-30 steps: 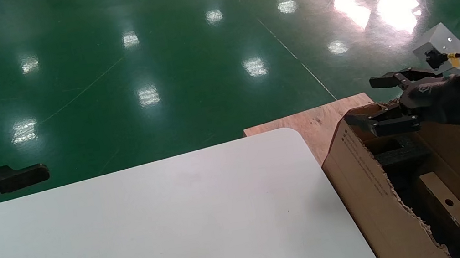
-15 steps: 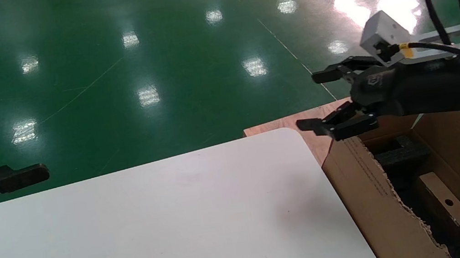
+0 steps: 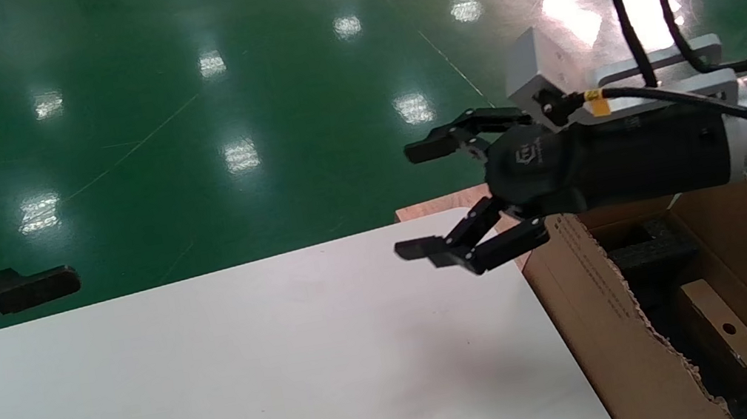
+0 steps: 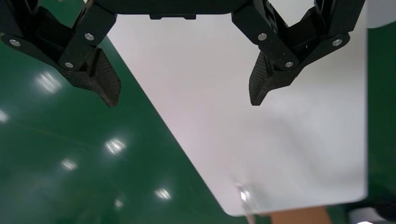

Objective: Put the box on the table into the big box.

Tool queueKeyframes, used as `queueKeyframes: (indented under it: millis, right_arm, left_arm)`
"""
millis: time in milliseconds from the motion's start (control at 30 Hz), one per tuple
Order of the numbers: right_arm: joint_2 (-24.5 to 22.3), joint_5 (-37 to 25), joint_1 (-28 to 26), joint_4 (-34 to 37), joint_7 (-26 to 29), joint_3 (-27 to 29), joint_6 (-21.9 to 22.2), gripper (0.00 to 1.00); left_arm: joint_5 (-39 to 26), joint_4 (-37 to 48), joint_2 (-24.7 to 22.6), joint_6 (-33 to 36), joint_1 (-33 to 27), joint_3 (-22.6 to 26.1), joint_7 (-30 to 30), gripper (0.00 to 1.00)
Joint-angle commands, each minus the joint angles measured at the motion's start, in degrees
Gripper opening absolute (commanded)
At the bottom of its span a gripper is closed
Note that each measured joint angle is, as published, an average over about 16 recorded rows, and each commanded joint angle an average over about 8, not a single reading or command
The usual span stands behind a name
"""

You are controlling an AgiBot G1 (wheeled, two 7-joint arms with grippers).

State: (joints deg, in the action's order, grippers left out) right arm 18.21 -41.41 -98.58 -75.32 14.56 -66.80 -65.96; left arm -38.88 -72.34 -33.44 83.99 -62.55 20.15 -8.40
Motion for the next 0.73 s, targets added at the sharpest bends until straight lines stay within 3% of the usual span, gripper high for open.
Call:
queueKeyframes:
  millis: [33,633,733]
  right_arm:
    - [1.2,0.0,2.6,0.1,-0.3,3.5,-1.4,1.0]
    - [11.6,-0.3,25.5,1.2,-2.6,35.0,-13.6,1.0]
    - [12.5,-0.3,27.4,1.3,-2.8,37.6,-14.6,1.0]
  left_arm:
    - [0.0,0.0,0.0,0.0,0.0,0.0,0.0,1.0]
    - [0.0,0.0,0.0,0.0,0.0,0.0,0.0,1.0]
    - [0.0,0.0,0.0,0.0,0.0,0.0,0.0,1.0]
